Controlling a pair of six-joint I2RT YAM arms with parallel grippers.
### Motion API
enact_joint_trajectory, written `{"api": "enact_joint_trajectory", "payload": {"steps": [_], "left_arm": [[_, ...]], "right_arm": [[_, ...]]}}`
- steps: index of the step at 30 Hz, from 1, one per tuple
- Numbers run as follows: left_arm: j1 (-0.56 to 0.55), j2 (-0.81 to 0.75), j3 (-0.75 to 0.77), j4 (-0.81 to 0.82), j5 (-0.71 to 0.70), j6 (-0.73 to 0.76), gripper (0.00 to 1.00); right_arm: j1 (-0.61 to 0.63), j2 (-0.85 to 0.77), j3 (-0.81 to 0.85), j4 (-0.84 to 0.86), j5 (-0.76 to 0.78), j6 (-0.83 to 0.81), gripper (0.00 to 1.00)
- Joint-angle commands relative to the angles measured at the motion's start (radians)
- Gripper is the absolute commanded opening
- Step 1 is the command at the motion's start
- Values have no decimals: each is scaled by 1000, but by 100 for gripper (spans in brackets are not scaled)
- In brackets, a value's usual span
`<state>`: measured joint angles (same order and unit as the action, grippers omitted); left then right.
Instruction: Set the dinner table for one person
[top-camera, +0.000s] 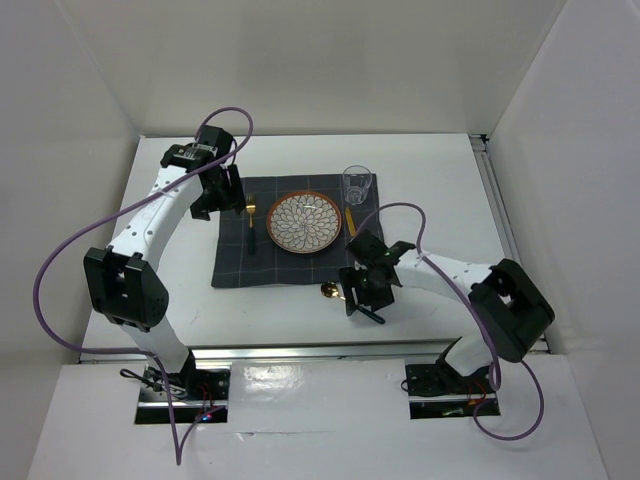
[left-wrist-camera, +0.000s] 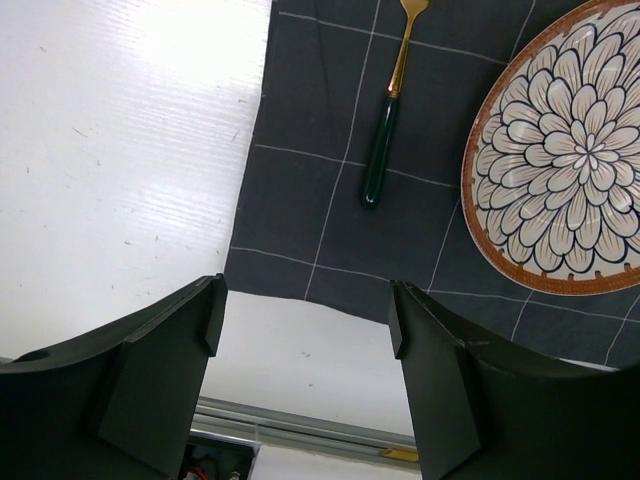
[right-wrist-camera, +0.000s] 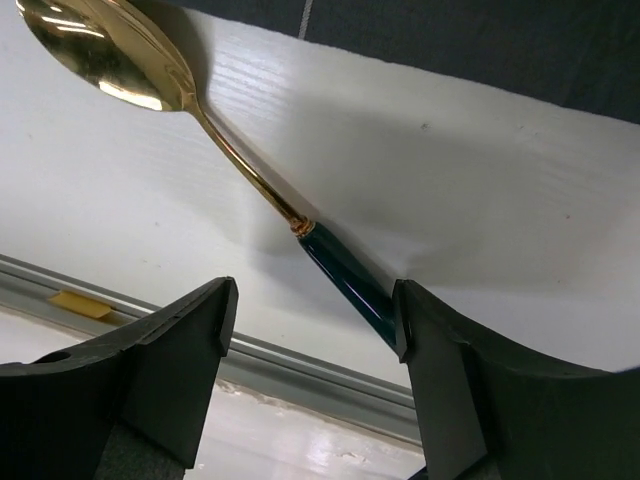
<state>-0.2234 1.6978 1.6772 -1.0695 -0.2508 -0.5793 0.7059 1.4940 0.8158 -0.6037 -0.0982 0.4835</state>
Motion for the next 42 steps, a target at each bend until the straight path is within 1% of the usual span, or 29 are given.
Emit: {"api": "enact_joint_trajectory", "payload": {"steps": [1, 2, 3, 6, 7, 9, 10, 13, 14, 16, 19, 20, 23, 25, 27, 28, 30, 31, 32, 34, 35, 38, 42], "left_arm": [[7, -43, 12, 5, 19, 7, 83], [7, -43, 12, 5, 19, 7, 83], [7, -52, 12, 5, 19, 7, 83], [7, -52, 12, 5, 19, 7, 83], [7, -52, 12, 5, 19, 7, 83], [7, -52, 12, 5, 19, 7, 83], [7, -52, 12, 5, 30, 7, 83], [7, -52, 12, 16, 39, 7, 83], [7, -52, 12, 16, 39, 7, 83], [7, -52, 3, 16, 39, 7, 83], [7, -52, 3, 16, 39, 7, 83], [7, -52, 3, 16, 39, 7, 83], [7, -52, 3, 25, 39, -2, 83], [7, -61, 3, 25, 39, -2, 83], [7, -61, 3, 25, 39, -2, 83], [7, -61, 3, 25, 39, -2, 83], [7, -70, 3, 25, 39, -2, 83], [7, -70, 3, 25, 39, -2, 83], [7, -70, 3, 25, 39, -2, 83], [7, -70, 3, 25, 39, -2, 83], [7, -70, 3, 25, 39, -2, 83], [7, -79, 3, 25, 39, -2, 83], [7, -79, -7, 25, 39, -2, 83]], "right_arm": [[20, -9, -7, 2, -5, 12, 75], [47, 8, -7, 2, -14, 12, 72], [59, 8, -7, 2, -14, 12, 66], [118, 43, 2, -19, 9, 12, 55], [133, 43, 11, -19, 9, 12, 48], [182, 72, 20, -47, 31, 23, 40], [196, 81, 29, -47, 31, 23, 31], [242, 107, 51, -83, 54, 33, 17], [254, 107, 66, -94, 63, 33, 8], [294, 117, 107, -139, 103, 43, 0], [352, 85, 169, -217, 155, 21, 0], [363, 69, 213, -238, 172, 21, 0], [363, -12, 284, -312, 270, 30, 0], [275, -64, 308, -321, 302, 43, 0], [192, -86, 328, -295, 311, 52, 0], [103, -86, 329, -272, 295, 43, 0], [22, -86, 339, -200, 272, 34, 0], [-44, -69, 339, -173, 272, 18, 0], [-75, -31, 348, -132, 259, 18, 0], [-126, 20, 382, -93, 250, -20, 0], [-164, 70, 396, -78, 250, -31, 0], [-221, 158, 427, -12, 241, -78, 0], [-266, 248, 483, 25, 230, -103, 0]]}}
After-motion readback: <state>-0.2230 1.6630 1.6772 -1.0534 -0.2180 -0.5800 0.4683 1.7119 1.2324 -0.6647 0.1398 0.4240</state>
